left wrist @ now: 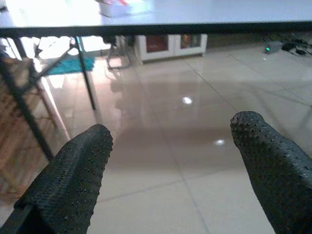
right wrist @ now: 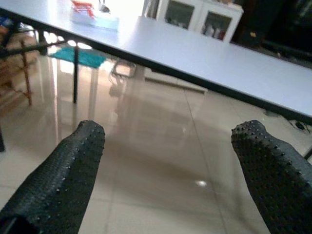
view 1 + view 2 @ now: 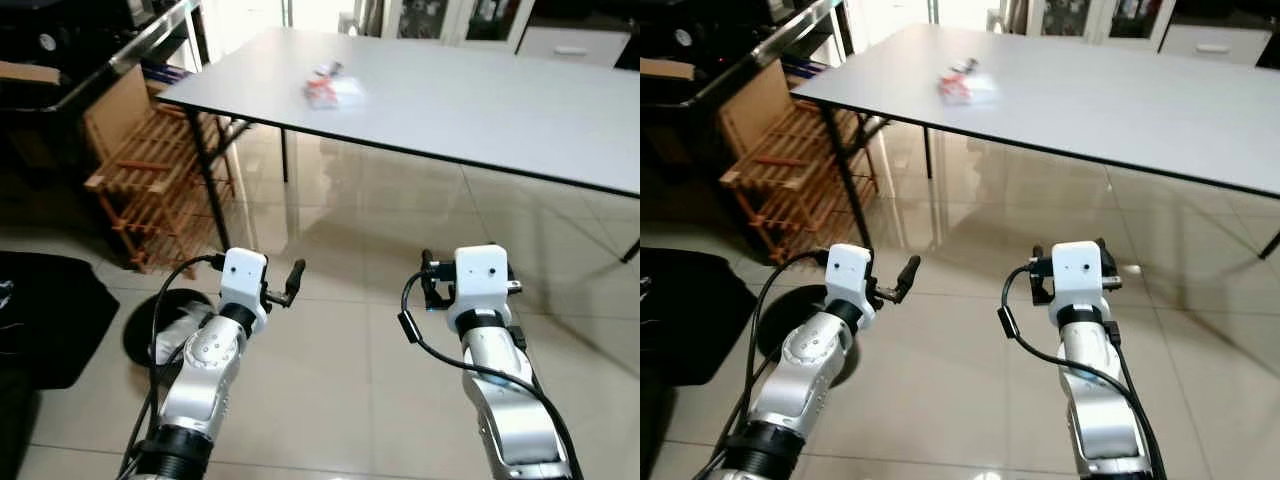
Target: Picking trash to rubbish bin
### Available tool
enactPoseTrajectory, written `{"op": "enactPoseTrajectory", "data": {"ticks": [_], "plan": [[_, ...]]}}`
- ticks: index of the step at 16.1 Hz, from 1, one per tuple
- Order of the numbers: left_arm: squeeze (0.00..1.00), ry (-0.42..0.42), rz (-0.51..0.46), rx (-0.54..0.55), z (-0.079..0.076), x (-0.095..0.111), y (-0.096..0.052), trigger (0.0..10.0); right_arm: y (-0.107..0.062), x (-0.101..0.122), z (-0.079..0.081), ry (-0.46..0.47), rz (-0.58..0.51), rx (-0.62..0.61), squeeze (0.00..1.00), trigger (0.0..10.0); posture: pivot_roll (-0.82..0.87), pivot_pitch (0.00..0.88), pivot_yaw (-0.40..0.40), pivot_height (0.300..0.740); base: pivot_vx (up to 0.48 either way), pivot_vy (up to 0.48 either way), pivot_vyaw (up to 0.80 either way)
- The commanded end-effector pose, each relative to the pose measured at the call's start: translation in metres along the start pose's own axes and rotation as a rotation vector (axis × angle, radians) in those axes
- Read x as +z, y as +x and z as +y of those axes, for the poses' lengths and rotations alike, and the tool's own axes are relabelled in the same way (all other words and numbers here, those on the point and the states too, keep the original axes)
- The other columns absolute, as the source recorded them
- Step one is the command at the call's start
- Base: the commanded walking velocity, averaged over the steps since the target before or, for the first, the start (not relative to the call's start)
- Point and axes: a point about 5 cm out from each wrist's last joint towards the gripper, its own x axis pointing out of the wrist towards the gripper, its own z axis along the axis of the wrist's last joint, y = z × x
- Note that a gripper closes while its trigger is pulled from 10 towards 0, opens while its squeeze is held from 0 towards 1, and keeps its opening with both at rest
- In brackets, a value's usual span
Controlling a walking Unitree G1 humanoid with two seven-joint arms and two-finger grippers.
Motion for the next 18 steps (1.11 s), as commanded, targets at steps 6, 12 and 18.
{"op": "enactPoseTrajectory", "data": {"ticks": [6,12,18], "plan": [[0.0,0.014,0.0,-0.016,-0.006,0.0014,0.0039,10.0,-0.0009,0.0018,-0.0057,-0.013,-0.009,-0.027,0.75,10.0,-0.06,0.06,0.028,0.74,0.0,-0.438,0.0],[0.0,0.012,-0.007,-0.008,-0.0056,0.0029,0.0067,10.0,0.0018,-0.0001,-0.0057,-0.017,-0.004,-0.034,0.78,10.0,-0.05,0.047,0.032,0.74,0.0,0.0,0.07],[0.0,0.003,-0.005,-0.005,-0.0061,0.0025,0.0072,10.0,0.0024,-0.0021,-0.0053,-0.017,0.002,-0.032,0.76,10.0,-0.05,0.047,0.032,0.74,0.0,0.0,0.59]]}}
